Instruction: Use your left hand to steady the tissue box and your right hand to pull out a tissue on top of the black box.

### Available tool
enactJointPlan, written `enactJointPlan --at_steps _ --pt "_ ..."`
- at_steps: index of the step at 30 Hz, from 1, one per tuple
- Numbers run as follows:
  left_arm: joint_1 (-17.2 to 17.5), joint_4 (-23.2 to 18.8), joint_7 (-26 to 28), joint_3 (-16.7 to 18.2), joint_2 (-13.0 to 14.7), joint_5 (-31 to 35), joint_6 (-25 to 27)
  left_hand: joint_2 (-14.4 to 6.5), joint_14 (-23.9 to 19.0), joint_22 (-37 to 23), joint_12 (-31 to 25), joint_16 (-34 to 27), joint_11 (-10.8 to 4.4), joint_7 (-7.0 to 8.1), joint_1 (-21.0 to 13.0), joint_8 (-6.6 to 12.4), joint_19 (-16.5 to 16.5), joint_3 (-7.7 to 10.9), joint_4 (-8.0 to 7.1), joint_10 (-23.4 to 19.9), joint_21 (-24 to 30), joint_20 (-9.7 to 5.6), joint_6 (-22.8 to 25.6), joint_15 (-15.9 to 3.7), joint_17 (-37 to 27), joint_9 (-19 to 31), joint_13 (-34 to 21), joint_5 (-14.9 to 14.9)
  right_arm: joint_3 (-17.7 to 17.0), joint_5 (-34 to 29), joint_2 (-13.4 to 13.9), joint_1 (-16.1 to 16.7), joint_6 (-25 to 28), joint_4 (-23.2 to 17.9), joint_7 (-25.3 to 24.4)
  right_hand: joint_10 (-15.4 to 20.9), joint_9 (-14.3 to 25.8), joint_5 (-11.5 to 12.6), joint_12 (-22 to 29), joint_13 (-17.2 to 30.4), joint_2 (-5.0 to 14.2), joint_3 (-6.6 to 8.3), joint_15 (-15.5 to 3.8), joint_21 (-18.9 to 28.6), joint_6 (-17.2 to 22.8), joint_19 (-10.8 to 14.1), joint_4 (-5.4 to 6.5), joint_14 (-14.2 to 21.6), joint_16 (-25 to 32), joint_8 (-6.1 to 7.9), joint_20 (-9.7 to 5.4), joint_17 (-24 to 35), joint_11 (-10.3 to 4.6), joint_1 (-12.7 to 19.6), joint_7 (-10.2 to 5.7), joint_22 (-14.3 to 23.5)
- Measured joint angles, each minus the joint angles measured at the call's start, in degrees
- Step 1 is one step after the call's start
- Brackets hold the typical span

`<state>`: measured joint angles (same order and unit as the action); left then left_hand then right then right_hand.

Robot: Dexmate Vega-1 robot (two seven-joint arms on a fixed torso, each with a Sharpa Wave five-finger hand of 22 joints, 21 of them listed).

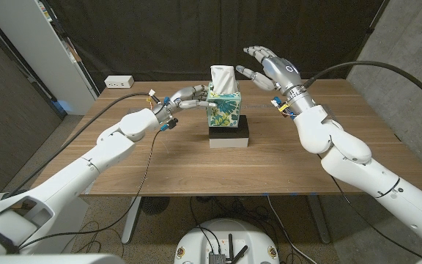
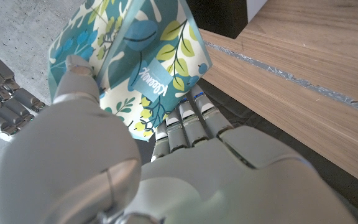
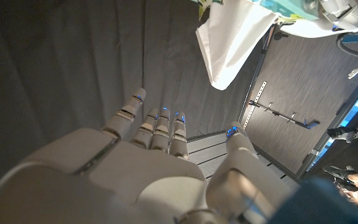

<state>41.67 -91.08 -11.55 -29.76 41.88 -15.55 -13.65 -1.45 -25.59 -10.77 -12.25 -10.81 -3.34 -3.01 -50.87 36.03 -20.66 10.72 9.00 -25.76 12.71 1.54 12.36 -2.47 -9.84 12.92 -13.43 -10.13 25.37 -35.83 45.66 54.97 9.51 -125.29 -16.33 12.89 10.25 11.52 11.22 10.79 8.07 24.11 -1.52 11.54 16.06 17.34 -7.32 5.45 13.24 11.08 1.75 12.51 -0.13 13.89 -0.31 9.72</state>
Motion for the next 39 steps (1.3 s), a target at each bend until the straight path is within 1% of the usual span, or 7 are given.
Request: enactJointPlan --at_steps 7,12,17,27,31,32,39 --pt "0.20 -0.33 0.04 0.05 0.11 0.00 0.06 -0.01 0.00 0.00 0.00 0.00 0.09 -0.09 -0.02 0.00 0.00 0.31 0.07 0.09 0.00 0.00 -0.09 0.00 0.00 0.00 0.00 0.06 0.08 0.69 -0.06 -0.52 -1.78 0.31 1.41 0.00 0.00 0.22 0.01 0.00 -0.28 0.12 0.00 0.00 0.21 0.00 -0.47 0.00 0.00 0.00 0.00 -0.28 0.00 0.56 -0.21 0.00" --pt "0.41 -0.62 0.36 0.13 0.19 -0.01 0.33 -0.02 0.26 0.00 0.00 0.00 0.10 -0.19 -0.03 -0.01 0.00 0.40 0.09 0.10 0.00 0.00 -0.19 -0.26 0.00 0.00 0.00 0.14 0.69 0.76 -0.30 -2.43 -2.86 1.03 2.71 0.01 0.00 0.22 0.02 0.00 -0.66 0.24 0.00 0.00 0.85 0.00 -0.70 0.00 0.00 0.24 0.00 -0.28 0.01 1.53 -0.38 0.00" --pt "0.55 -0.77 0.46 0.17 0.24 -0.01 0.34 -0.03 0.32 0.00 0.00 0.22 0.10 -0.19 -0.03 -0.01 0.00 0.40 0.09 0.10 0.00 0.00 -0.19 -0.31 0.00 0.00 0.01 -0.06 1.08 0.76 -0.55 -3.40 -3.67 1.45 3.81 0.22 0.00 0.22 0.02 0.00 -0.13 0.54 0.20 0.00 1.56 0.00 -1.00 0.20 0.00 0.46 0.00 -0.27 -0.20 2.06 -0.30 0.00" --pt "1.24 -1.84 0.46 0.42 0.60 -0.01 0.34 -0.20 0.31 0.00 0.00 0.22 0.20 -0.19 0.14 0.22 0.31 0.40 0.09 0.19 0.00 -0.31 -0.20 -0.31 0.00 0.00 0.01 -0.06 1.08 0.98 -0.55 -3.40 -4.56 1.45 5.95 0.42 0.00 0.57 0.02 0.00 -0.15 0.88 -0.02 0.00 1.86 0.00 -1.34 0.42 0.00 0.45 0.00 -0.52 -0.40 2.11 -0.60 0.00" --pt "1.50 -2.23 0.46 0.52 0.78 -0.01 0.34 -0.28 0.31 0.00 0.00 0.22 0.20 -0.20 0.22 0.23 0.31 0.39 0.09 0.19 0.00 -0.31 -0.20 -0.31 0.00 0.00 0.01 -0.06 1.08 1.01 -0.55 -3.40 -5.05 1.45 6.54 0.74 0.00 0.86 0.03 0.00 -0.73 1.25 -0.04 0.00 2.57 -0.01 -1.71 0.44 0.00 0.45 0.00 -0.54 -0.72 3.27 -0.70 0.00" --pt "1.56 -2.34 1.22 0.55 0.81 -0.02 0.97 -0.35 0.31 0.00 0.00 0.22 0.20 -0.20 0.29 0.24 0.31 0.39 0.09 0.19 0.00 -0.31 -0.20 -0.31 0.00 0.00 0.01 -0.06 2.33 1.02 -1.45 -6.38 -5.17 3.28 6.64 0.74 0.00 0.86 0.03 0.00 -0.72 1.26 -0.23 0.00 2.70 -0.01 -1.71 0.63 0.00 0.45 0.00 -0.54 -0.71 3.29 -0.57 0.00" --pt "1.82 -2.96 1.40 0.61 0.97 0.05 1.17 -0.35 0.31 0.00 0.00 0.22 0.22 -0.20 0.29 0.23 0.31 0.38 0.09 0.21 0.00 -0.31 -0.20 -0.31 0.00 0.00 0.01 -0.06 2.71 1.11 -1.55 -7.06 -5.97 3.60 7.44 0.74 0.30 0.86 0.03 0.00 0.08 1.49 -0.33 0.00 5.14 0.32 -1.95 0.73 0.00 1.22 -0.33 -0.54 -0.71 4.09 -0.17 0.00"
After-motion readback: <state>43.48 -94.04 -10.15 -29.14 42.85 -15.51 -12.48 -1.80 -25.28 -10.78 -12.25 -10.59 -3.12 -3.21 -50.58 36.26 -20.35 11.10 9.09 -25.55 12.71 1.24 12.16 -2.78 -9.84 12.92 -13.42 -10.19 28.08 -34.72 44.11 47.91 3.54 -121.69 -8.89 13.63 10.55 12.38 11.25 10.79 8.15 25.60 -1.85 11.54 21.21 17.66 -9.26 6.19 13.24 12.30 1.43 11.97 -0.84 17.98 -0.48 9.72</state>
